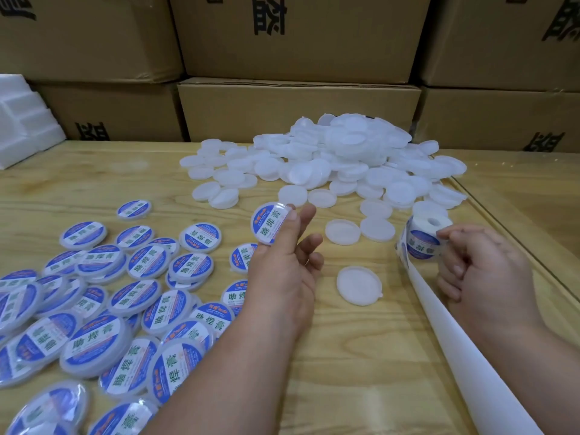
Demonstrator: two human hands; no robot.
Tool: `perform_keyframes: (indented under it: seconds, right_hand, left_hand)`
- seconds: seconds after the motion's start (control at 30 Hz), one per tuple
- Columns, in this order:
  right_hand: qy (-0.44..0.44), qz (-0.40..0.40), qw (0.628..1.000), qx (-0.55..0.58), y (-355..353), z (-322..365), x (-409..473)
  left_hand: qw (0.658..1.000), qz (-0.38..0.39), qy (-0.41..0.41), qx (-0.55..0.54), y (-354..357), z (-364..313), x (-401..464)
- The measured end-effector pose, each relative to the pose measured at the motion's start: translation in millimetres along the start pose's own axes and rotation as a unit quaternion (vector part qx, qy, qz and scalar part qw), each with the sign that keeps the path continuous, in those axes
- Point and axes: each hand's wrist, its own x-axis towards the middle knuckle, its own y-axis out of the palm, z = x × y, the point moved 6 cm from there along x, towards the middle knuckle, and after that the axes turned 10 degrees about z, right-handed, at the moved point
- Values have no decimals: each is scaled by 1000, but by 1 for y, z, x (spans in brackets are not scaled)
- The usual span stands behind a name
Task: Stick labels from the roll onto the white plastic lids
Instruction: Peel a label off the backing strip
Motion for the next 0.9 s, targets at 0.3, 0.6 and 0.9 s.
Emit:
perform_keyframes:
  seconds: [0.3, 0.6, 0.9]
  right_hand:
    - [1, -34, 995, -98, 2, 0, -4]
    - [-5, -16, 955, -297, 11, 6, -9]
    - [48, -28, 961, -269, 9, 5, -2]
  left_hand:
    - [992, -41, 50, -112, -11, -13, -5]
    - [925, 41, 143, 350, 11, -8, -12]
    - [604, 123, 86, 783, 24, 26, -17]
